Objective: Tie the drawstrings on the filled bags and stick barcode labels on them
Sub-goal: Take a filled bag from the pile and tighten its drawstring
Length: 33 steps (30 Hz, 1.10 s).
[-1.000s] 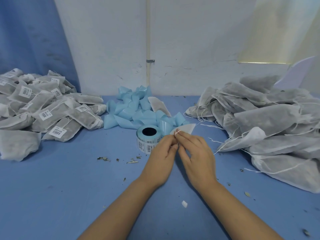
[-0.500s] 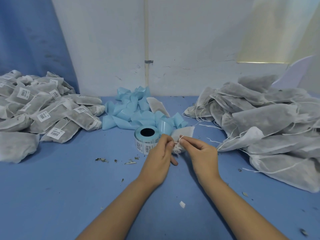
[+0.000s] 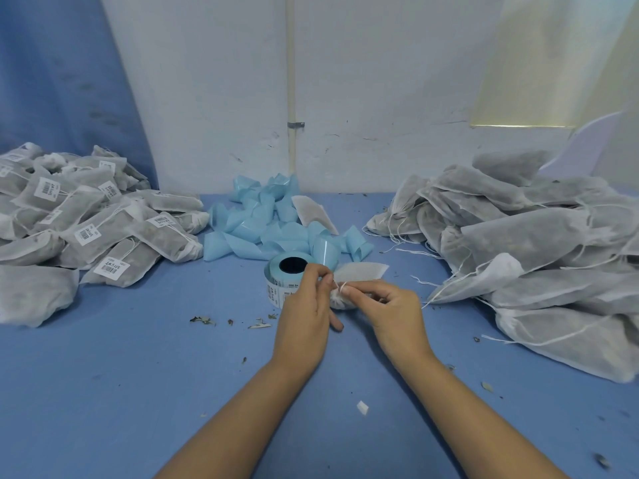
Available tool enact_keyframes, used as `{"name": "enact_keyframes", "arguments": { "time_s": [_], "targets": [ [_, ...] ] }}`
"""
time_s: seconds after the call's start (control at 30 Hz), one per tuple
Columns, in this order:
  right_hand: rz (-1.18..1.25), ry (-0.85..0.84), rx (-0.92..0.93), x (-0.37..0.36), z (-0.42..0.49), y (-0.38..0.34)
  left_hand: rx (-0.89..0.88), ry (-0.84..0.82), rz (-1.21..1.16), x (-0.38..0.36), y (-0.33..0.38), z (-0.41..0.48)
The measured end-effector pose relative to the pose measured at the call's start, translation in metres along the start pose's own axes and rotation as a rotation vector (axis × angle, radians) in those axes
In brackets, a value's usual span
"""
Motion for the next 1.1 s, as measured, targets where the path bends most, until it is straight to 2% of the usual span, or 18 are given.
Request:
{"name": "enact_keyframes", "arguments": {
  "time_s": [0.1, 0.2, 0.33, 0.47, 0.6, 0.87, 1.1],
  "targets": [
    [-0.204, 0.014, 0.025, -0.004, 0.0, 0.002, -0.026, -0.008, -0.07, 0.0, 0.004, -0.001],
    [-0.194, 0.055, -0.02, -0.009, -0.002, 0.006, -0.044, -0.058, -0.172, -0.001, 0.007, -0.003],
    [0.079, 0.046, -0.062, -0.01, -0.003, 0.003, -0.044, -0.097, -0.287, -0.002, 0.009, -0.003],
    [0.185, 0.066, -0.142, -0.004, 0.001, 0.004, -0.033, -0.106, -0.32, -0.003, 0.009, 0.0],
    [0.426, -0.065, -0.255, -0.004, 0.002, 0.004, -0.027, -0.111, -0.266, -0.003, 0.007, 0.001],
    [0.589, -0.218, -0.272, 0.002, 0.006, 0.004, -0.067, -0.136, -0.158, -0.002, 0.004, 0.003],
    [0.732, -0.226, -0.296, 0.001, 0.007, 0.004, -0.072, -0.158, -0.146, -0.002, 0.006, 0.003]
  ]
}}
Point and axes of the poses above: each hand's wrist, its own z-axis towards the middle knuckle, its own x-axis out of the back of the hand, y = z × x, the point moved 2 cm from there along z, towards the middle knuckle, and after that the axes turned 7 degrees about -y, right-handed, at the moved point
